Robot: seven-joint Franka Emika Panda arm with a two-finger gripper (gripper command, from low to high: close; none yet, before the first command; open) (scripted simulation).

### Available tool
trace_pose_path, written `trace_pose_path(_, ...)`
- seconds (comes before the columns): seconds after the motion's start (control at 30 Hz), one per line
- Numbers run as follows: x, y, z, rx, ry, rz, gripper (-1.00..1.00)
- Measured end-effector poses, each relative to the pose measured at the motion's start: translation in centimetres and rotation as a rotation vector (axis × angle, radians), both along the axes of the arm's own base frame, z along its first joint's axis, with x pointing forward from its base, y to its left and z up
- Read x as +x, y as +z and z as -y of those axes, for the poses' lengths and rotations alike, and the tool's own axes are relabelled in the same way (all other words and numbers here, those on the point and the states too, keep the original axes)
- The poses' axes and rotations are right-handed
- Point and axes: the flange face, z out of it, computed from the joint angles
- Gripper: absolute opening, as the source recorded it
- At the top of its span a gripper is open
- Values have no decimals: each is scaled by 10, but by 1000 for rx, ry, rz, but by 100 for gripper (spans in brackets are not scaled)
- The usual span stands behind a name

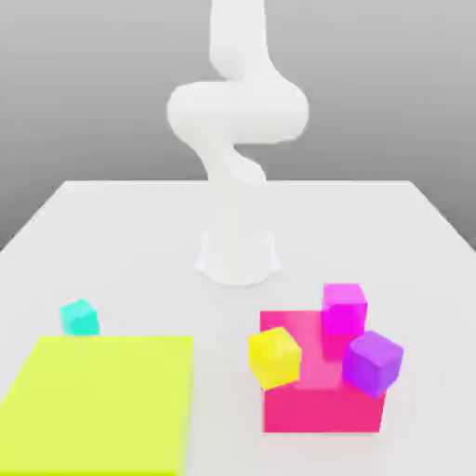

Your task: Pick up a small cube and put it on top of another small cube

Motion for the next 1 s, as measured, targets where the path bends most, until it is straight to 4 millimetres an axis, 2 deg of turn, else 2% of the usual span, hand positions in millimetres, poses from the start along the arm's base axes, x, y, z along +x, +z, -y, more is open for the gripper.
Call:
trace_pose_path(0.1, 22, -49, 34, 92, -191, -62, 0)
trace_pose_path(0.23, 36, -113, 82, 209, -442, -131, 0)
trace_pose_path(0.33, 36, -162, 118, 294, -635, -174, 0)
trace_pose_path(0.47, 23, -227, 164, 406, -897, -223, 0)
trace_pose_path(0.6, -4, -291, 203, 514, -1165, -261, 0)
trace_pose_path(0.73, -42, -352, 232, 619, -1439, -291, 0)
trace_pose_path(0.87, -87, -408, 250, 719, -1716, -312, 0)
trace_pose_path(1.0, -141, -458, 259, 818, -2009, -322, 0)
